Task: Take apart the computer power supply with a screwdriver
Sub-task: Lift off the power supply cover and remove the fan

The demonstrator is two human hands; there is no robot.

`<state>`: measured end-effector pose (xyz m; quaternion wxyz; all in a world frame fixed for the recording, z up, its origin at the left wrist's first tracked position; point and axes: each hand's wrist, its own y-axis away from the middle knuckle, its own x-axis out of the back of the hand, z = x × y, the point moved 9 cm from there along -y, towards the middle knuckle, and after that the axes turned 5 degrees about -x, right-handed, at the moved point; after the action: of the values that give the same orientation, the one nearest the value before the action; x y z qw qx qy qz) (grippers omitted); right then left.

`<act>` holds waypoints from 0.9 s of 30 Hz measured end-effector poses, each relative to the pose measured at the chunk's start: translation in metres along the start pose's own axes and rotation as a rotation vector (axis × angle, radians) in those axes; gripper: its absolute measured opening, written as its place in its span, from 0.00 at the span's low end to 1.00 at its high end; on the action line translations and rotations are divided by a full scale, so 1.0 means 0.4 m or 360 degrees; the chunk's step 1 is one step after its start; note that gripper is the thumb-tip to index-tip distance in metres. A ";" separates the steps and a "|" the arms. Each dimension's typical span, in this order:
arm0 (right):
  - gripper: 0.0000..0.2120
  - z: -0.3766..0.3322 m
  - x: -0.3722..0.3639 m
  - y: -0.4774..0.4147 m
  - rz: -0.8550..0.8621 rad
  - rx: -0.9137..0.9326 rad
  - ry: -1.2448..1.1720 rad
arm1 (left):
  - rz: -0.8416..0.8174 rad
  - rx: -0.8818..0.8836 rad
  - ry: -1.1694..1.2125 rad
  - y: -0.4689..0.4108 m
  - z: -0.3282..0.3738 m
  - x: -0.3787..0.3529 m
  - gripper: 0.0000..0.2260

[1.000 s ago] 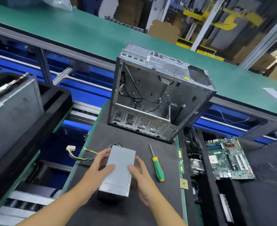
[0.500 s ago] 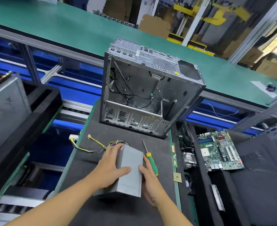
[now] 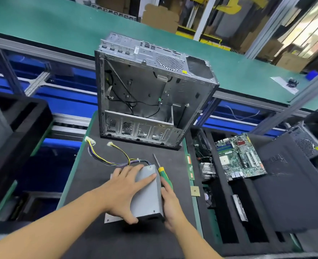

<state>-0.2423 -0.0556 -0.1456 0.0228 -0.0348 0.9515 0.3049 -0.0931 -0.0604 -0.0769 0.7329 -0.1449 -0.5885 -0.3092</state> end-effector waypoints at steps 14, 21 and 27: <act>0.26 0.000 -0.094 0.008 -0.0093 0.0087 0.0593 | -0.0281 0.1044 -0.0056 0.028 -0.127 -0.015 0.56; 0.27 -0.035 -0.167 -0.023 -0.0006 0.0149 0.0523 | -0.0302 0.1506 0.0346 0.066 -0.183 -0.005 0.61; 0.24 -0.031 -0.208 -0.014 0.0269 0.0312 0.0458 | -0.0158 0.1386 0.0640 0.065 -0.198 -0.008 0.62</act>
<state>-0.1592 -0.0631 -0.1335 -0.1361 0.0043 0.9696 0.2035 -0.0161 -0.0850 -0.0971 0.8090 0.2663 -0.5161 -0.0905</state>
